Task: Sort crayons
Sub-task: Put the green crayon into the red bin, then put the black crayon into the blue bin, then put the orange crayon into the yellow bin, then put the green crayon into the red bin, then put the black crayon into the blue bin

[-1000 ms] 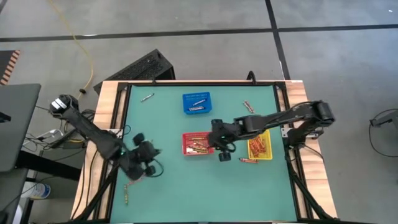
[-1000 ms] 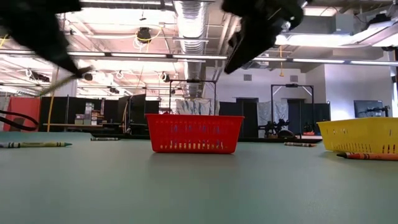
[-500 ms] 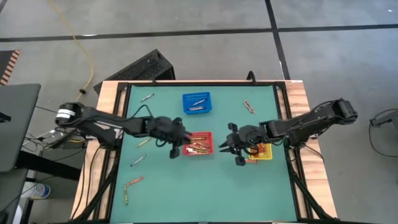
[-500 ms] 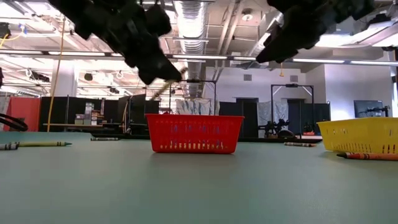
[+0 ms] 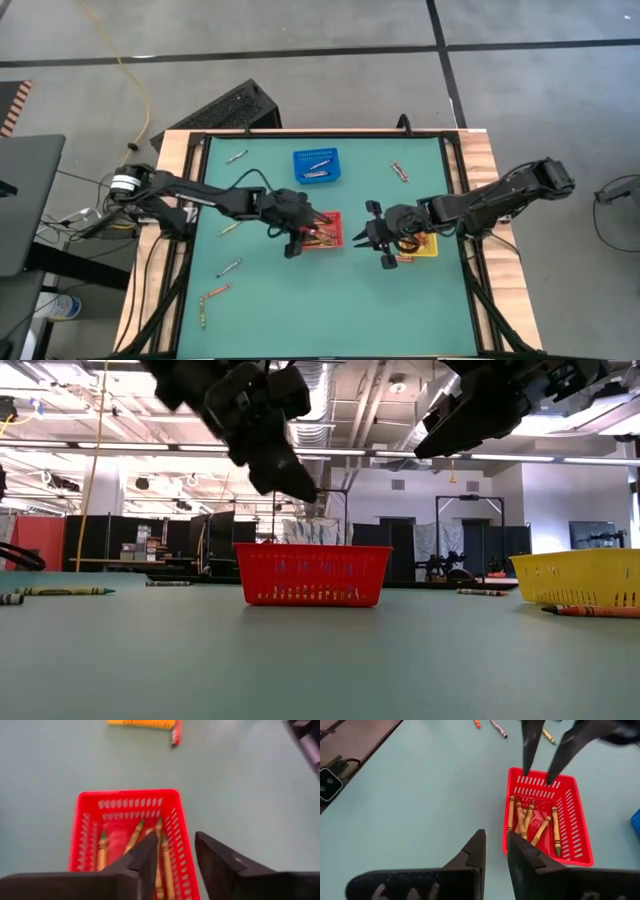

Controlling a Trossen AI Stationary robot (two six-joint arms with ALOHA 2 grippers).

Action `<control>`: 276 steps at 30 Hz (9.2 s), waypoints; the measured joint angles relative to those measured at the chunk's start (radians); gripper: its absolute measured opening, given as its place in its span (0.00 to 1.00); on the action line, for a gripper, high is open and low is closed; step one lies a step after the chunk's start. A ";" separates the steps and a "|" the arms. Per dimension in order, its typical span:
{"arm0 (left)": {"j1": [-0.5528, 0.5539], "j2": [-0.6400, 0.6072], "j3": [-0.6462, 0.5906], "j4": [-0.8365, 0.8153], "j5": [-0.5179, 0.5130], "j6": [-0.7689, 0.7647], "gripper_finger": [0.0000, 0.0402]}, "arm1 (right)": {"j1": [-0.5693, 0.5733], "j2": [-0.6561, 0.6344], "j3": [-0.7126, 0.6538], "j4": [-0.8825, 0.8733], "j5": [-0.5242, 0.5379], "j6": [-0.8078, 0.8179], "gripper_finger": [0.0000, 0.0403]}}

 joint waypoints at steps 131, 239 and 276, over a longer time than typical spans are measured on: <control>0.643 -0.430 -0.064 -0.178 0.091 0.356 0.27 | -1.030 0.363 0.047 -0.422 0.111 0.121 0.02; 0.019 -0.069 0.037 -0.284 -0.099 0.107 0.02 | 0.186 -0.003 0.193 -0.907 0.392 0.963 0.38; 0.310 -0.059 0.248 -0.833 -0.286 0.286 0.35 | 0.268 0.255 0.192 -0.630 0.203 0.544 0.38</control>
